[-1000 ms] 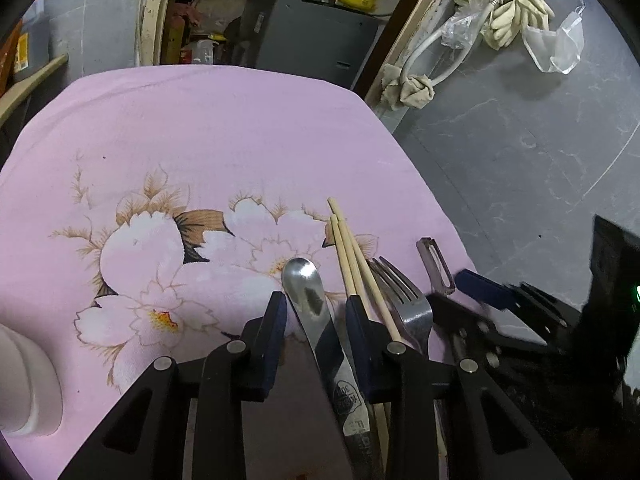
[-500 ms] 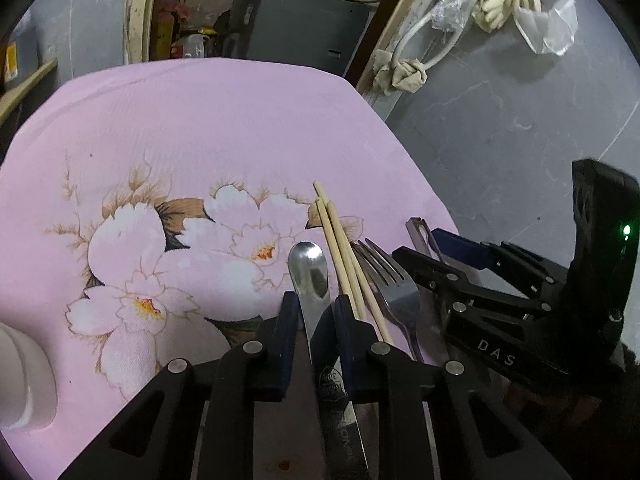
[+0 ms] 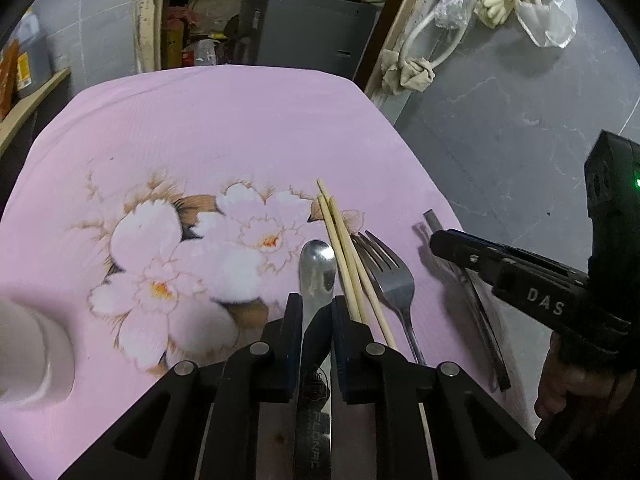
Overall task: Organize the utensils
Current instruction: 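Close the left tool on the silver spoon while the right tool closes on the peeler, then lift and carry the spoon and peeler in both tools over the white caddy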
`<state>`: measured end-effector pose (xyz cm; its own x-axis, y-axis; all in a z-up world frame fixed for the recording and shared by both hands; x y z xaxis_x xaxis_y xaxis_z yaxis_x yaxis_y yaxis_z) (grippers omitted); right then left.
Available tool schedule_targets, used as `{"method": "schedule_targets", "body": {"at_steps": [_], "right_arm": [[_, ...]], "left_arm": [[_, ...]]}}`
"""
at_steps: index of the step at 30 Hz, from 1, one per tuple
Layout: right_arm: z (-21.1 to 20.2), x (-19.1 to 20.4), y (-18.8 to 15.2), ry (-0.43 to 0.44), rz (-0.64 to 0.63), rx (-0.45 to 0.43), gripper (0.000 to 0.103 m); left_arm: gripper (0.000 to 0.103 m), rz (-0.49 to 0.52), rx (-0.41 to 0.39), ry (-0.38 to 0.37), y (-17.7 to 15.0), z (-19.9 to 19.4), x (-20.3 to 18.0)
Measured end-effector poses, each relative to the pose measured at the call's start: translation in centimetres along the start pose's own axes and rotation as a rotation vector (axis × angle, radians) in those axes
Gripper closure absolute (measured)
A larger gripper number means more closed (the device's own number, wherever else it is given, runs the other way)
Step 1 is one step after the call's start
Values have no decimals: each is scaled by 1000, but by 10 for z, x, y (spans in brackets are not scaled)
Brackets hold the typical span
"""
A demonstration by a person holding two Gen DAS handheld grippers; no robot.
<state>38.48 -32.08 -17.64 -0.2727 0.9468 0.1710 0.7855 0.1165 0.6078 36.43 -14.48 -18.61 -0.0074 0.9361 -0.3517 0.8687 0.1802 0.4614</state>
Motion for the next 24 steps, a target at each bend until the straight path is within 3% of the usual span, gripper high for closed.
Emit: {"method": "schedule_targets", "body": {"at_steps": [3,11,14,15,24], "right_arm": [[-12,3,-8,16,13,-16,92],[-49,18,-18,58,17,-109,92],[-62,31,-16,69,3,-142,92],[-66,34,-15,73,-1,-151,92],[-95,82,4,97,-36,-240,92]], "left_arm": [[89,-34,-12,-11,-7,-12,6],[89,-79,-146,-38,-22,-64,19],[90,-86,-205,-44,-22,-85,21],[101,-82,-232,-39,-20,-95,20],[101,-73,-303,-63,-11,-137,35]]}}
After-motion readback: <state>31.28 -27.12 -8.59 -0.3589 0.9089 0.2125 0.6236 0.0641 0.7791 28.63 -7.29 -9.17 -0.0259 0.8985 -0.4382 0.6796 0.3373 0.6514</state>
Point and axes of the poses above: each gripper's, at about its wrist camera, not at the fingertips, and z roughly the way its jaws point, x to its left, y to its top, the point moved 3 cm from there along z, roughly the way its jaws point, and after that the axes turned 11 degrees about -z, right-handed, at the moved point
